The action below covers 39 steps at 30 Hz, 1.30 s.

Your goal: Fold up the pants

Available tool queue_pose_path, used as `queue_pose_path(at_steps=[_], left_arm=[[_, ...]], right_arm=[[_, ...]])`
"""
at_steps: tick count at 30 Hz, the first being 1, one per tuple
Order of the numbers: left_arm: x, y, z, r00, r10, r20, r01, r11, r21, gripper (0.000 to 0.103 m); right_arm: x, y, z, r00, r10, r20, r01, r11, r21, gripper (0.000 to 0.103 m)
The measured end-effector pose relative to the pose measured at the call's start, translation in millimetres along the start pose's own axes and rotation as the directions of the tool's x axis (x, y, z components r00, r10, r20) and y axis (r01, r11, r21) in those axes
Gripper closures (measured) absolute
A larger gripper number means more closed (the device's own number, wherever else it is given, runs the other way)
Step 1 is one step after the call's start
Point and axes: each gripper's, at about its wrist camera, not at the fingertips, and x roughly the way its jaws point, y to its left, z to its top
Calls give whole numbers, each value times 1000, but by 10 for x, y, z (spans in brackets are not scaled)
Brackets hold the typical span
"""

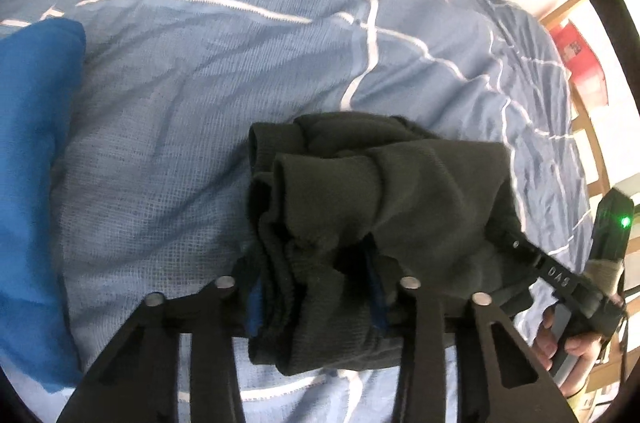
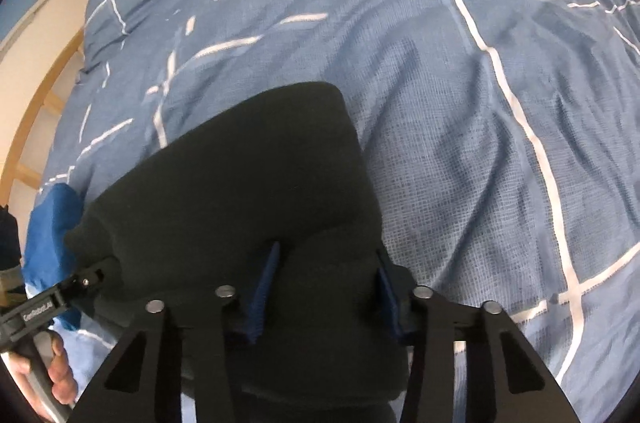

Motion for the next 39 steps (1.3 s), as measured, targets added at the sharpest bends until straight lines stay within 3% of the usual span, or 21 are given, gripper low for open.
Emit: queue_pose_path(at_steps=[5, 11, 22, 31, 39], left_arm=[[-151, -16, -24, 998, -40, 41, 41, 999, -12, 77], [-365, -162, -53, 992, -63, 111, 62, 998, 8, 78], [-1284, -201, -99, 963, -89, 256, 67, 993, 93, 78], [-2128, 397, -28, 944, -20, 330, -13, 995, 98, 78], [-2615, 1183, 26, 926, 39, 376, -64, 997, 53, 78]], right_arm=[[-193, 98, -62, 998, -24, 56, 26, 999, -24, 70], [-490, 128, -89, 993, -14, 117, 19, 999, -43, 72], [-1256, 526, -169, 962, 21, 274, 8, 995, -102, 73], [-1555, 1366, -214, 940, 105, 326, -53, 985, -165, 73], [-1443, 2284, -292, 935, 178, 308, -107, 966, -234, 73]])
